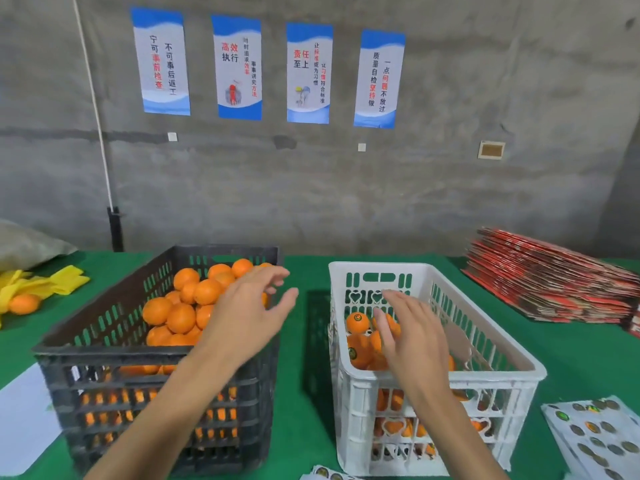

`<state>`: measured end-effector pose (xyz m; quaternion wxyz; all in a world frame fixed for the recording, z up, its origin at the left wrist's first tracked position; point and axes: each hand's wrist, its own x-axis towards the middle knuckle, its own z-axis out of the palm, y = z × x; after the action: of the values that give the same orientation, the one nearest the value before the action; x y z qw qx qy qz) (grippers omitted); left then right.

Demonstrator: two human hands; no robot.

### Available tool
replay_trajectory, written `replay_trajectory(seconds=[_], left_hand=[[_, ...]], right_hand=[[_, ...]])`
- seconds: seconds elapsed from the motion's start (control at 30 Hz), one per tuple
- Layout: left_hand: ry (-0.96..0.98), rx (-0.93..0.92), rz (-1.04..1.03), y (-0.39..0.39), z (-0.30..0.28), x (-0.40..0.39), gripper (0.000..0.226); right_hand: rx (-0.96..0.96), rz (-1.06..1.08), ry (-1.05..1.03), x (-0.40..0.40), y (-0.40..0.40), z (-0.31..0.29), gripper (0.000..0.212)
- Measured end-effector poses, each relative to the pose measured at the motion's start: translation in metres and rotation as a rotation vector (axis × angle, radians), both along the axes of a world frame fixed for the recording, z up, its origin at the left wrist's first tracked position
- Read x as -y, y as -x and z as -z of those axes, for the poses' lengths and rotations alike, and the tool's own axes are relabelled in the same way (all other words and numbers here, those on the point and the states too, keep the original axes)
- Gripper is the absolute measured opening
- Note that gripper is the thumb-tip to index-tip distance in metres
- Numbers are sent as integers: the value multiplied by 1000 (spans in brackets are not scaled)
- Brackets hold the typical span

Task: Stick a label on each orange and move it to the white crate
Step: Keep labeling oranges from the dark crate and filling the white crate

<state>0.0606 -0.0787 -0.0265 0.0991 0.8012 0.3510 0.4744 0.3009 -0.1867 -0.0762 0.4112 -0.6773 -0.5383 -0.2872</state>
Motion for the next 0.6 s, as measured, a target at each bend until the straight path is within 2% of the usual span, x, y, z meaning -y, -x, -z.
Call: replay_trajectory(seconds=[0.1, 0.23, 0.3, 0.37, 0.47, 0.5, 0.57, 0.6], left_hand=[[128, -233, -191, 39, -9, -36, 37], [594, -754, -328, 87, -19, -78, 70], [712, -989, -356, 100, -16, -92, 71], [785, -1065, -409, 106, -9, -104, 67], [968, -960, -383, 110, -1, -114, 43], [1040, -1059, -307, 110, 1, -117, 37], [1071, -1241, -150, 109, 4, -118, 61], [1075, -1256, -109, 108, 7, -119, 77]], right_hand=[[-9, -92, 16, -13, 12, 1, 32], [11, -191, 38, -27, 39, 14, 28], [25, -182, 34, -31, 56, 23, 28], [26, -185, 60, -36, 69, 30, 22], [31, -214, 149, -42, 79, 37, 24], [48, -212, 166, -43, 79, 38, 24], [75, -211, 171, -46, 80, 40, 24], [77, -213, 162, -47, 80, 41, 23]])
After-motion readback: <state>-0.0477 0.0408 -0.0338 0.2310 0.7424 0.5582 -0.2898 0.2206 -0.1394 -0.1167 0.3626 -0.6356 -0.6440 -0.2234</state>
